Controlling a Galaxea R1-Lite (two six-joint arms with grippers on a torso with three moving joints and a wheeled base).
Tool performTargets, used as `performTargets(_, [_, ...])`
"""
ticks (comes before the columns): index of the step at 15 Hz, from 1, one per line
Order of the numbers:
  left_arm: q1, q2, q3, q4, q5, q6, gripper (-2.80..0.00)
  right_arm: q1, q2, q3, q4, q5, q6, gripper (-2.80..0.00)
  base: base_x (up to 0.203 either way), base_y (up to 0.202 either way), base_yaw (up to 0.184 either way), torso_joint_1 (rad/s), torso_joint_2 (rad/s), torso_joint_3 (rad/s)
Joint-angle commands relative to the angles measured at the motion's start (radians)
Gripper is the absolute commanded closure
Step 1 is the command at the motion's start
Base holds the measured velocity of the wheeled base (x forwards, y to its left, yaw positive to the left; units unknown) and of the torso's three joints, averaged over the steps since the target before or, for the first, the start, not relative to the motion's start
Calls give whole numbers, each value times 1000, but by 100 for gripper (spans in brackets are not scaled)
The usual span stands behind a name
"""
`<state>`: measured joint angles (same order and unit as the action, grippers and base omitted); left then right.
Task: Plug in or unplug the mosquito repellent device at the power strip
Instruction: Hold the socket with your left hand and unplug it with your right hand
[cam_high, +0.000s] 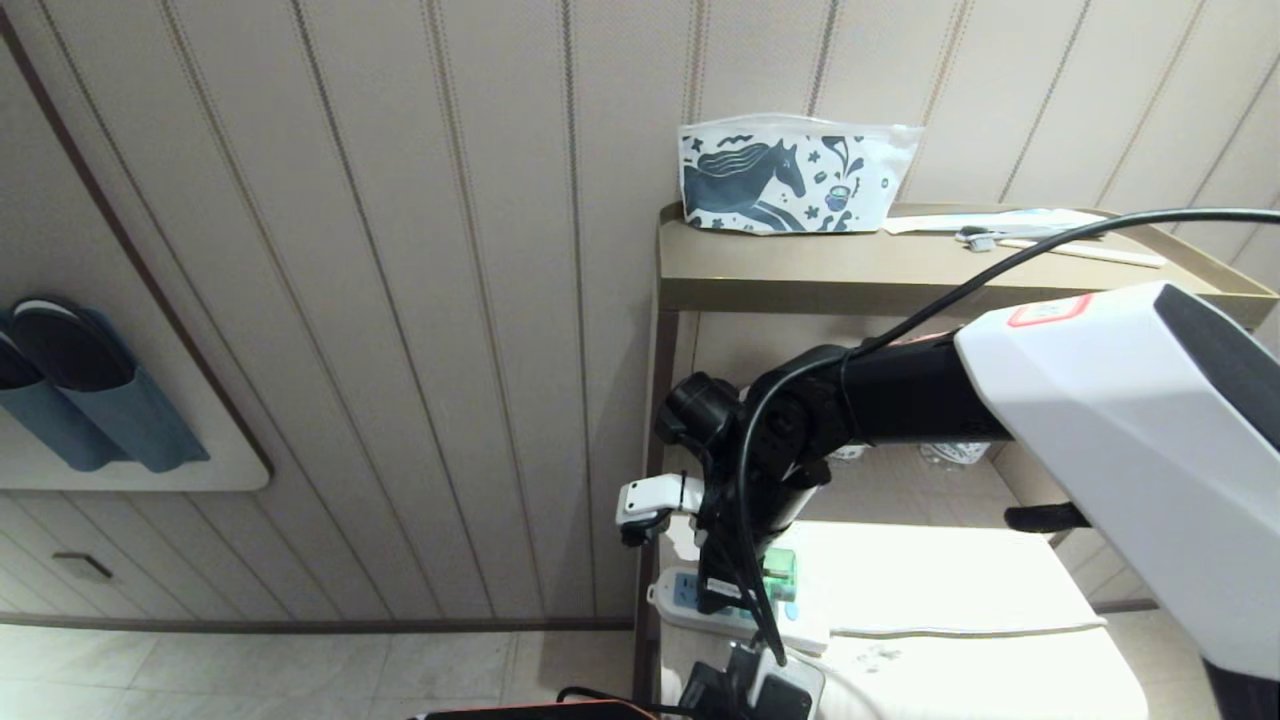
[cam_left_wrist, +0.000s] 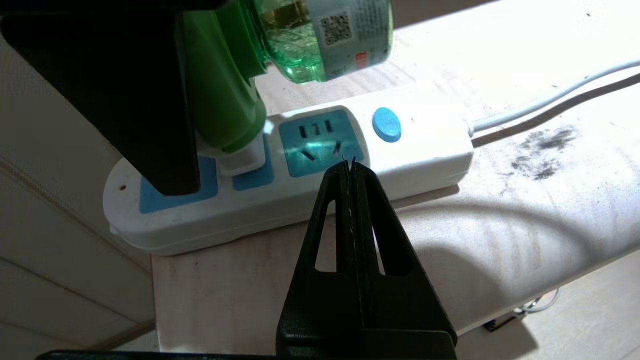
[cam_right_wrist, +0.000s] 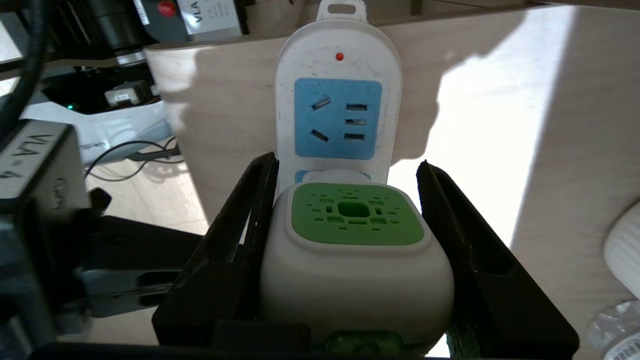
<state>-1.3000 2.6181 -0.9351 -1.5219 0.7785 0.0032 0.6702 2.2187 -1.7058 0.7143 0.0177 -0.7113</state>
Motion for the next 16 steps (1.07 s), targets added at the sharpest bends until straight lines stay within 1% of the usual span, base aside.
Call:
performTargets(1, [2, 10, -1, -43, 5, 0, 0, 11, -2, 9, 4, 1, 1, 0, 0, 0, 0, 0, 0, 0])
performTargets(6, [1, 34, -11, -43, 5, 6, 0, 14, -8, 8, 4, 1, 3, 0, 0, 0, 0, 0, 0, 0])
performTargets(11, [1, 40, -13, -43, 5, 3, 0, 31, -60, 49, 4, 1, 7, 0, 0, 0, 0, 0, 0, 0])
performTargets(16, [1, 7, -5, -43, 10, 1, 0, 29, -63, 52, 4, -1, 7, 0, 0, 0, 0, 0, 0, 0])
